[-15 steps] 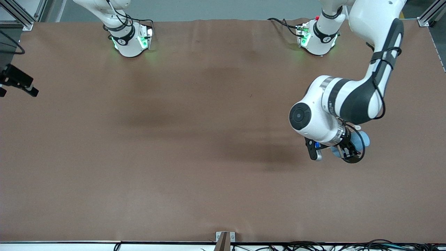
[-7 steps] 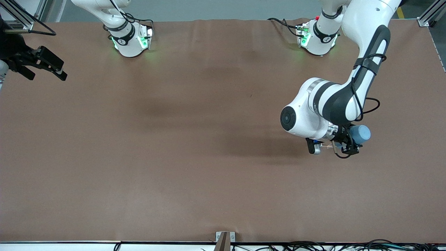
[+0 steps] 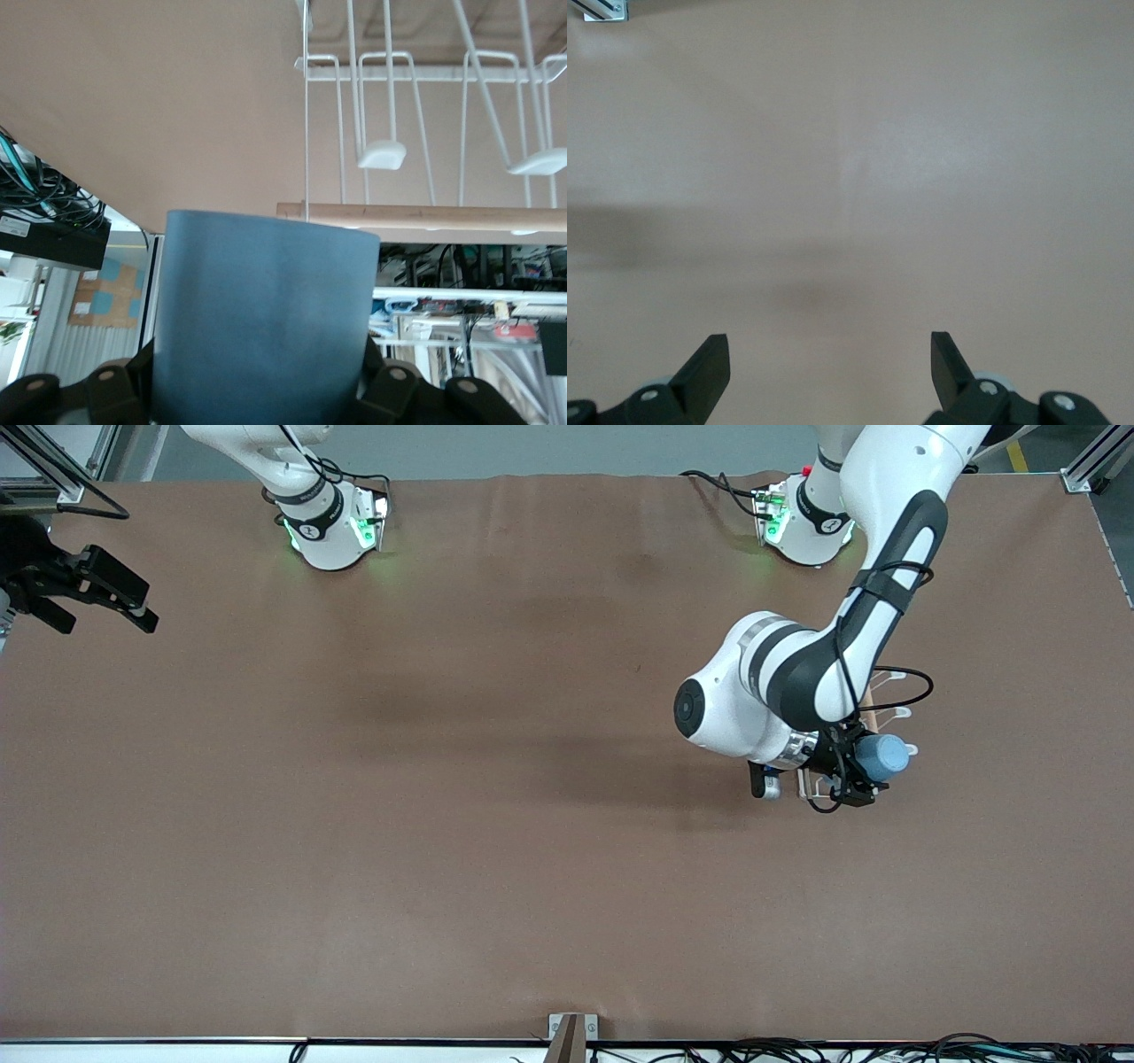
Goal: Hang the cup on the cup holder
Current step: 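Carry the cup with the left gripper to the cup holder hooks, then hang the cup on a hook and open the left gripper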
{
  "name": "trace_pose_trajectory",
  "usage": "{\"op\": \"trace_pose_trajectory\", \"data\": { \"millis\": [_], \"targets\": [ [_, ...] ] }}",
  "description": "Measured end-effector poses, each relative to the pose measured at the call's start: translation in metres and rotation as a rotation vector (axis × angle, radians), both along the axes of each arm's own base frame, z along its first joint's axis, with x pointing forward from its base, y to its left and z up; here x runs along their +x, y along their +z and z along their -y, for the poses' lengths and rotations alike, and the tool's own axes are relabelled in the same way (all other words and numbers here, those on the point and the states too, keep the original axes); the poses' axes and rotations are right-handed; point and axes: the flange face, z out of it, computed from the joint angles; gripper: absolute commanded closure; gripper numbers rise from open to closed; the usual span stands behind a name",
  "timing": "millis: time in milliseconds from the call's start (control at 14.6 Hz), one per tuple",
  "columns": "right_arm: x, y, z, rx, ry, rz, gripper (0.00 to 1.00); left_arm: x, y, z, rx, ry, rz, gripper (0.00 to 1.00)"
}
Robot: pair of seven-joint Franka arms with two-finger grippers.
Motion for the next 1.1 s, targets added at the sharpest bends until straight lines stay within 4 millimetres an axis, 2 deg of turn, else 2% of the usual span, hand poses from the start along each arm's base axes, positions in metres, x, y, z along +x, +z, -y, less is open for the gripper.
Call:
{"op": "trace_pose_trajectory", "data": {
  "millis": [412, 756, 1099],
  "targets": [
    [0.008, -0.007, 0.002, -0.005, 0.032, -0.006, 0.00, -0.010, -0.012, -0.006, 0.048, 0.024, 0.002, 0.37],
    [0.013, -0.011, 0.014, -0.006, 0.044, -0.011, 0.00, -0.018, -0.025, -0.008, 0.062, 0.038, 0.017, 0.36],
    [0.015, -0.012, 0.017, -0.007, 0.049, -0.012, 0.00, -0.027, -0.039, -0.010, 0.079, 0.049, 0.025, 0.36]
  ]
}}
